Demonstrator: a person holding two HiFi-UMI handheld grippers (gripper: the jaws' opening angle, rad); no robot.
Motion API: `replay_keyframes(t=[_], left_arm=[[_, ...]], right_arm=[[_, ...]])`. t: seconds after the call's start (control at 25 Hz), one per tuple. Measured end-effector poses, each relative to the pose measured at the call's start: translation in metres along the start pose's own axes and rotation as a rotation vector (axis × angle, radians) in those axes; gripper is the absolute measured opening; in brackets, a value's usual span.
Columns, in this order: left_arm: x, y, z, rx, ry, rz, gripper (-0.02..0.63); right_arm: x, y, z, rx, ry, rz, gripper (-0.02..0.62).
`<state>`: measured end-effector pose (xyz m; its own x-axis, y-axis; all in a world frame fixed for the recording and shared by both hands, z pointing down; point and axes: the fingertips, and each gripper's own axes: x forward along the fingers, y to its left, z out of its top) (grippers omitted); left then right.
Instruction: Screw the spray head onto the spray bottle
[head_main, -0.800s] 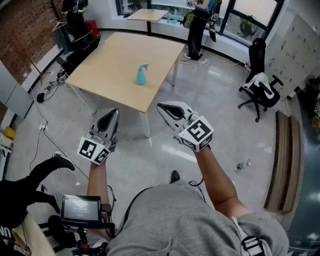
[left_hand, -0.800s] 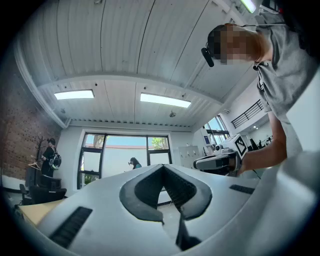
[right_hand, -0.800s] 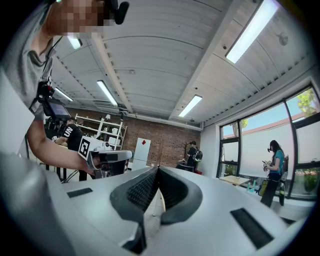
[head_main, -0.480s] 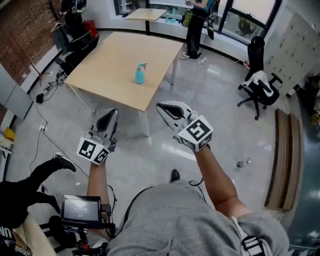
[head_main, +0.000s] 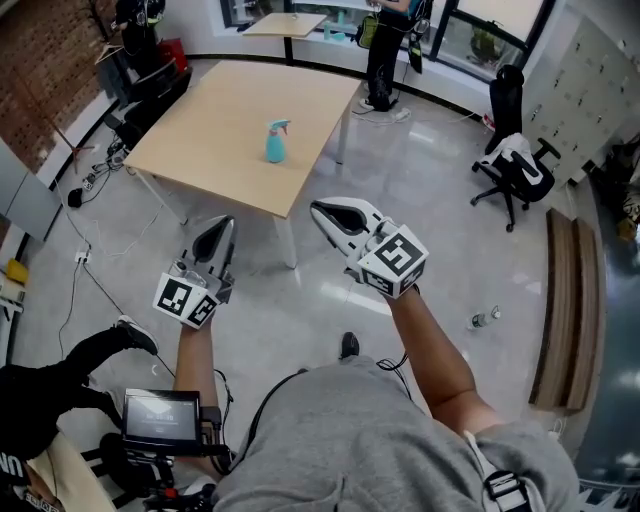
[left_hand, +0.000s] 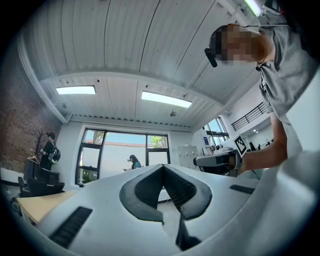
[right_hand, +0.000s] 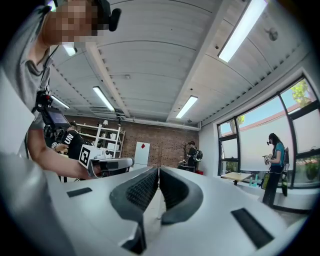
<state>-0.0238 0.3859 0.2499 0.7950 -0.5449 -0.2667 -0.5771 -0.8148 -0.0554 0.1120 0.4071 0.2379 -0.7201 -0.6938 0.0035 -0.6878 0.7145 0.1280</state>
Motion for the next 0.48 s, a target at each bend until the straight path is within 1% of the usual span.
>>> replay_keyframes(t=[0.32, 0.48], left_arm=[[-0.006, 0.006, -0.002, -0.029, -0.015, -0.018, 0.005], [0.003, 0.012, -0.010, -0.039, -0.011, -0.030, 0.005]], right_arm=[[0.005, 0.012, 0.001, -0.021, 0.029, -0.014, 0.008], [0.008, 0.002, -0.005, -0.023, 0.040, -0.016, 0.008]])
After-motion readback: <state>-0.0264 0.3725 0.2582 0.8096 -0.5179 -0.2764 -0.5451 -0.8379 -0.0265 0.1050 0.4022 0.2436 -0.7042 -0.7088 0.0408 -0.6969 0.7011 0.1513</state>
